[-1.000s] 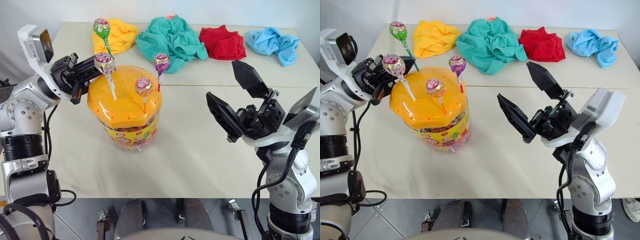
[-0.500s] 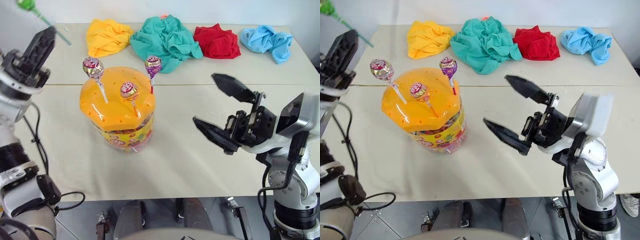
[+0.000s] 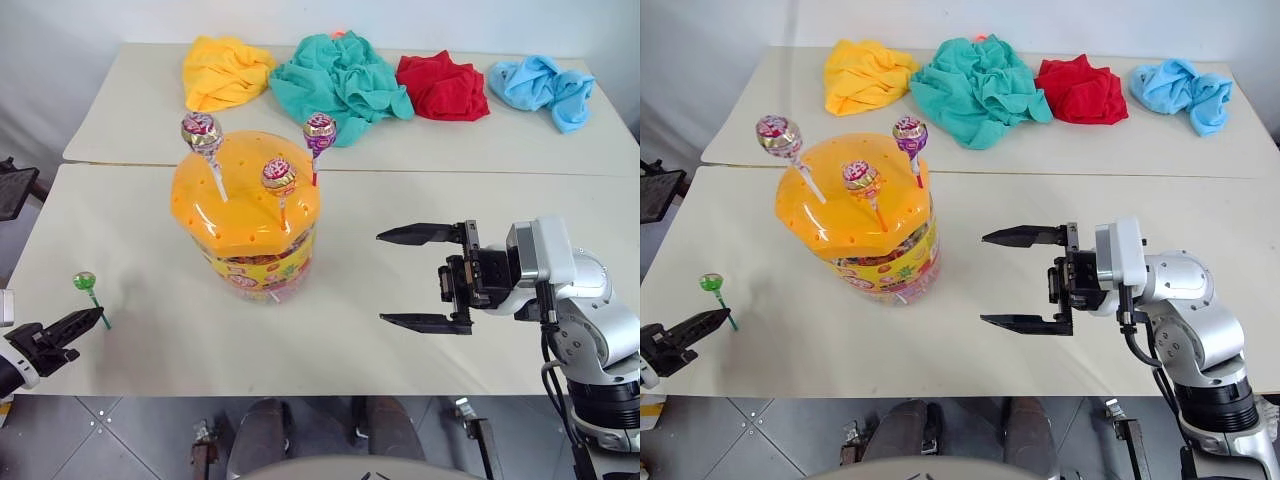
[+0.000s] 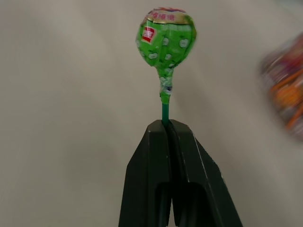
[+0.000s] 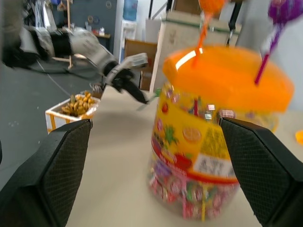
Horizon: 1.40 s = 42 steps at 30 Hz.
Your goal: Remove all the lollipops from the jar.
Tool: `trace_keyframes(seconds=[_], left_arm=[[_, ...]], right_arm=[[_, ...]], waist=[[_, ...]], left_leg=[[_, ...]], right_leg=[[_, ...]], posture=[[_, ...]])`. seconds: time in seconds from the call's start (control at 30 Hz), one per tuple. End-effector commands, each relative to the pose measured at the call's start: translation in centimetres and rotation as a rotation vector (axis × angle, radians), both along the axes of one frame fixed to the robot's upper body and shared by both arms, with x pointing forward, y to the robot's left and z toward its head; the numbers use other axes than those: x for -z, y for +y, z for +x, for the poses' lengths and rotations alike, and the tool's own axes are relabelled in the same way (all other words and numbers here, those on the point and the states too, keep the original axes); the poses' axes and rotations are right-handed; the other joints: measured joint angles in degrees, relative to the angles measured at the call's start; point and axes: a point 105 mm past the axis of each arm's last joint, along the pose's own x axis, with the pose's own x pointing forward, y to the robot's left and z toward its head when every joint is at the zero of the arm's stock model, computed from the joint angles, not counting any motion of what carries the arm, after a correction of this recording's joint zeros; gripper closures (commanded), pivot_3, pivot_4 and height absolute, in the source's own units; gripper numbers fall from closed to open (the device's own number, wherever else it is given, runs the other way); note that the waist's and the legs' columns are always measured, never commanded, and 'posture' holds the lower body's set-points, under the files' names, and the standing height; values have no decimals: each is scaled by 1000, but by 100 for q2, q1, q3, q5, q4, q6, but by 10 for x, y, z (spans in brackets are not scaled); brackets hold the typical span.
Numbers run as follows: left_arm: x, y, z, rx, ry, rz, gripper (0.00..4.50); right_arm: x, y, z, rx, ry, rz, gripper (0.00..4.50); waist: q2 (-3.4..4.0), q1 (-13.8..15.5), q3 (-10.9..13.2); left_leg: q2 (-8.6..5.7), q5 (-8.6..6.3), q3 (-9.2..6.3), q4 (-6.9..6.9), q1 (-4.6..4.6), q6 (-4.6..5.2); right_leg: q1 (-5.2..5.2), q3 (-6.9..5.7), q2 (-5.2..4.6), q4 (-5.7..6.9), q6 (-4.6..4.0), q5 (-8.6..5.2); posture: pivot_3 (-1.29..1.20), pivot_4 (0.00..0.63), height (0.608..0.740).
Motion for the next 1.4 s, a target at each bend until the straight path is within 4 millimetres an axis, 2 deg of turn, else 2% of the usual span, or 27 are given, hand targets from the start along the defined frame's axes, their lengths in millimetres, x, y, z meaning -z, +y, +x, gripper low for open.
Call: trace_keyframes(seconds=[0.03, 0.17, 0.3, 0.37, 0.47, 0.53, 0.6, 0.77, 0.83, 0.93, 1.03, 1.27, 1.4], left_arm=[[3, 2, 1, -11, 14, 49, 3822], [-8, 13, 4, 4, -43, 114, 2635], [-41, 25, 9, 107, -184, 265, 1414], [-69, 25, 10, 176, -302, 288, 1414], [-94, 15, 7, 317, -389, 294, 1414], [-104, -3, 3, 467, -400, 300, 1414], [-121, -36, 2, 660, -433, 269, 1414], [-186, -100, 27, 850, -803, 139, 1414], [-201, -127, 32, 927, -891, 92, 1414], [-207, -155, 30, 1044, -899, 23, 1414], [-188, -175, 27, 1173, -799, 17, 1414], [-183, -184, 27, 1233, -780, -43, 1414], [-183, -182, 33, 1213, -797, -49, 2131]], right_arm=[[-1, -3, -13, -22, -41, -14, 0], [-5, -4, -14, 12, -71, 24, 0], [-25, -6, -13, 81, -54, 155, 0], [-36, -11, -13, 127, -37, 224, 0], [-53, -21, -9, 202, -12, 327, 0], [-63, -29, -8, 232, -7, 373, 0], [-73, -35, -8, 251, -16, 403, 0], [-74, -35, -10, 265, -51, 395, 0], [-70, -32, -13, 248, -58, 374, 0], [-63, -27, -20, 226, -67, 344, 0], [-50, -22, -23, 228, -57, 307, 0], [-52, -21, -23, 249, -64, 323, 0], [-51, -21, -24, 256, -68, 324, 0]], waist=[[2, -3, 0], [3, -33, 0], [1, -55, -1], [1, -51, 0], [-1, -49, -1], [1, -49, 0], [1, -45, 0], [0, 27, -1], [5, 34, -1], [5, -16, -1], [5, -84, -1], [4, -37, -1], [4, -2, -1]], left_leg=[[-1, 0, 2, -1, 0, 0], [-3, -2, 15, -5, -1, -3], [-2, -2, 34, -5, -1, -8], [0, -5, 37, -5, -1, -10], [1, -9, 39, -5, -5, -11], [0, -15, 51, -5, -1, -6], [0, -19, 61, -5, -1, -2], [4, -15, 95, 1, -2, -6], [1, -14, 103, 1, 5, -6], [-2, -13, 108, 5, 3, -3], [0, -14, 117, 0, 5, -3], [6, -11, 116, 22, 5, -6], [6, -13, 111, 30, 0, -3]], right_leg=[[0, 0, -3, -1, 0, 0], [-6, -3, 0, 12, -2, 0], [-16, -8, 12, 12, -17, 4], [-20, -9, 12, 13, -19, 3], [-22, -15, 12, 10, -19, 3], [-23, -17, 8, 9, -18, 3], [-24, -20, 6, 7, -18, 4], [-19, -20, 13, 10, -16, 5], [-16, -12, 13, 19, -14, 7], [-21, -10, 14, 27, -9, 10], [-27, -7, 22, 25, -8, 10], [-20, 12, 33, 23, -10, 9], [-18, 12, 33, 23, -10, 9]], posture=[[0, 150, 740], [0, 150, 740], [0, 150, 740], [0, 150, 740], [0, 150, 740], [0, 150, 740], [0, 150, 740], [0, 150, 740], [0, 150, 740], [0, 150, 740], [0, 150, 740], [0, 150, 740], [0, 150, 740]])
